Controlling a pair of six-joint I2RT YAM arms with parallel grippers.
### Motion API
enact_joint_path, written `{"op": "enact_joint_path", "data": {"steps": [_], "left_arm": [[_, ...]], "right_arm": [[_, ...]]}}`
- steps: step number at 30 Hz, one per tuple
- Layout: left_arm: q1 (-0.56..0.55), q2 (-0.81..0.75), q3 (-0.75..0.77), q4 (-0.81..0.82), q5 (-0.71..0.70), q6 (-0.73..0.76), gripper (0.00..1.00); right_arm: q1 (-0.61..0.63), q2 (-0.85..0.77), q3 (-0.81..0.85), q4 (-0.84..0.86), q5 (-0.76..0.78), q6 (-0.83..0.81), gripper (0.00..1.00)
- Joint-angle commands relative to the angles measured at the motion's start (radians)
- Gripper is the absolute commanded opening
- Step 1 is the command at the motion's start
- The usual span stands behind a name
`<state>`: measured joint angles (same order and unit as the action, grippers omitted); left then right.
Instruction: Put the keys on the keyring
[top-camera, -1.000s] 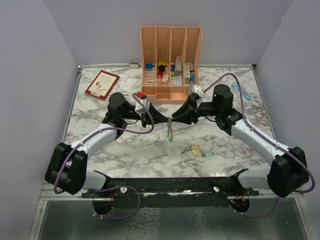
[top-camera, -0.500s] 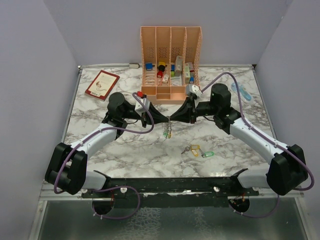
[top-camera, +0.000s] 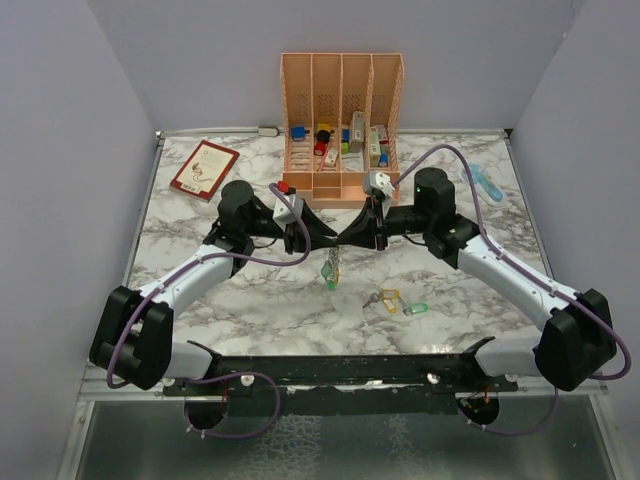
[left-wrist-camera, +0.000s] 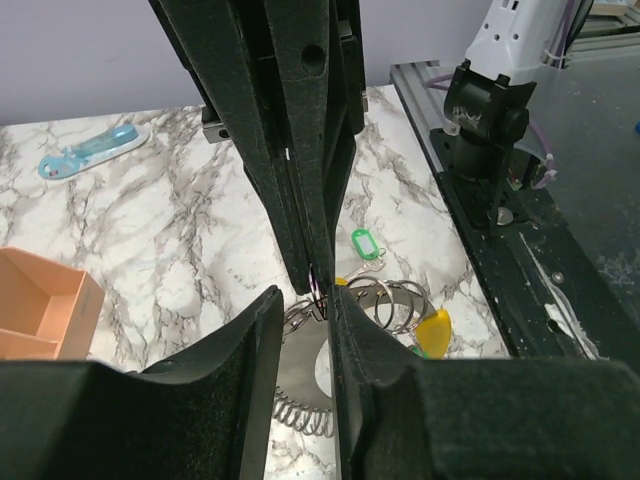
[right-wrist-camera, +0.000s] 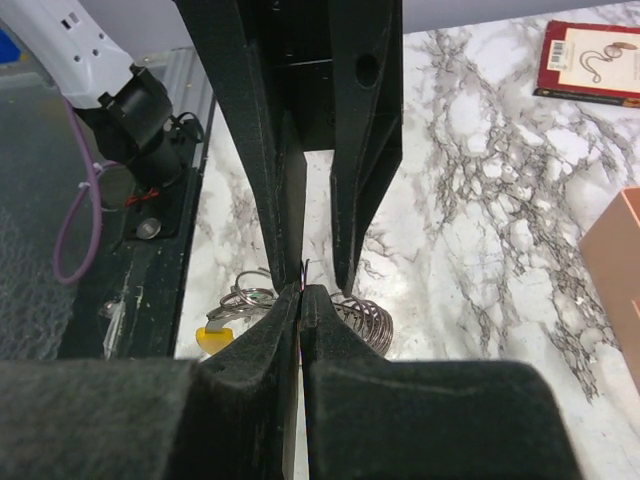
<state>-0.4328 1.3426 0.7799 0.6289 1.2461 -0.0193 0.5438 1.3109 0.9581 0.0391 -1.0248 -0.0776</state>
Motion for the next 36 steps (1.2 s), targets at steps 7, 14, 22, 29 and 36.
{"op": "enact_joint_path", "data": {"steps": [7,14,22,29,36], "left_arm": [[-0.005,-0.019,0.042,-0.098,-0.048,0.088,0.11],[-0.006,-0.015,0.052,-0.14,-0.003,0.133,0.01],[-0.006,-0.018,0.064,-0.222,-0.016,0.199,0.0],[0.0,-0.032,0.03,-0.132,-0.082,0.118,0.0],[0.022,-0.037,-0.019,0.028,-0.119,0.023,0.0]], "right_arm": [[0.03,-0.043,0.045,-0.004,0.071,-0.021,0.02],[0.034,-0.035,0.063,-0.025,0.077,-0.032,0.02],[0.038,-0.041,0.091,-0.074,0.104,-0.056,0.02],[0.036,-0.078,0.116,-0.163,0.271,-0.066,0.29],[0.021,-0.164,0.13,-0.267,0.576,-0.039,0.41]]}}
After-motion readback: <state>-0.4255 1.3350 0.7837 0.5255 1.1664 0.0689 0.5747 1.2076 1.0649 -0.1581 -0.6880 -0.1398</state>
